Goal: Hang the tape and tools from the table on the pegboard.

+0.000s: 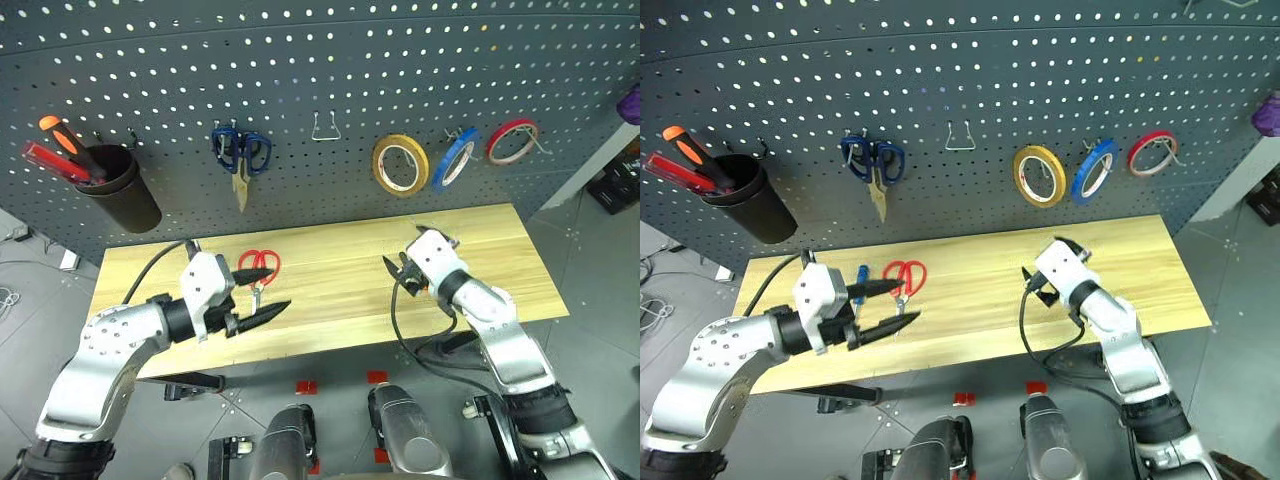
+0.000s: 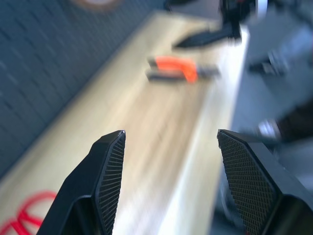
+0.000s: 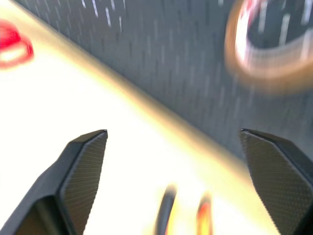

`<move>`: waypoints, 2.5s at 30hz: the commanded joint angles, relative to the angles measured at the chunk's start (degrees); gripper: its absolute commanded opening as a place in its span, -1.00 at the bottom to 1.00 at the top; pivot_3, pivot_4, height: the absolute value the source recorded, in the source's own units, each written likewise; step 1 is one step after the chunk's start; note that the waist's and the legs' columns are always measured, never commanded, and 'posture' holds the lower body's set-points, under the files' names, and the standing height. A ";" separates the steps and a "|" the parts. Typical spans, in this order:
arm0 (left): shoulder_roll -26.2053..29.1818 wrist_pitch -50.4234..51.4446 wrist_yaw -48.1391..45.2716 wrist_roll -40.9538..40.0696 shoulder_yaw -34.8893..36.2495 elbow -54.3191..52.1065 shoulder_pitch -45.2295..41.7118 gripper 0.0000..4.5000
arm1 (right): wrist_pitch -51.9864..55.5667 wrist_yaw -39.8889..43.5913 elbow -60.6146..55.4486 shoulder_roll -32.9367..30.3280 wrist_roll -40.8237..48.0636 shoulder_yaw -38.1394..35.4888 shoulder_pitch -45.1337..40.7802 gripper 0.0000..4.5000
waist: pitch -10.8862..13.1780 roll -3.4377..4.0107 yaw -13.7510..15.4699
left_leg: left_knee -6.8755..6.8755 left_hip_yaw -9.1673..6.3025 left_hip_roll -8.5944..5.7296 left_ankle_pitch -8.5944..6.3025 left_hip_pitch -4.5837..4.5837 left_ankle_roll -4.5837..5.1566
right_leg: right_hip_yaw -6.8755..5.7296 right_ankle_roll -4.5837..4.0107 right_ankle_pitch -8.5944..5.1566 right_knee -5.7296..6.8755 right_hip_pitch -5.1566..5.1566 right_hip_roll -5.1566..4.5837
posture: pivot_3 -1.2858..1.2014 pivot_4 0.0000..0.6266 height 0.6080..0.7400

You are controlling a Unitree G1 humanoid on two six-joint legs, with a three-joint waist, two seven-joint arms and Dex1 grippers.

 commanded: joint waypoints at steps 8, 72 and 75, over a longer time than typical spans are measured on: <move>-0.08 -3.54 -3.39 2.70 -4.31 0.28 -1.55 0.41 | 25.93 -2.88 20.18 2.83 4.96 -7.67 -17.86 0.99 | 0.04 0.03 -0.79 | -0.01 -0.01 -0.07 -0.04 -0.07 0.06 | -0.05 -0.07 0.01 -0.09 -0.01 -0.08 | -0.23 -0.09 1.00; -7.14 21.90 28.98 -16.14 10.45 -15.11 -12.02 0.41 | -29.25 -17.83 16.03 19.87 5.31 -2.22 -43.45 0.18 | 2.61 -0.30 -0.97 | 0.11 0.01 -0.01 0.04 -0.89 -0.03 | -0.12 -0.14 0.16 0.06 -0.95 0.03 | -0.16 0.15 1.00; -6.43 23.53 30.59 -14.93 9.30 -15.71 -13.46 0.41 | -35.62 -20.63 25.85 21.19 4.81 -3.01 -49.36 0.18 | 2.76 -0.33 -1.09 | 0.06 0.14 -0.02 0.13 -0.92 -0.20 | -0.04 -0.15 0.16 0.02 -0.99 0.01 | -0.16 0.16 1.00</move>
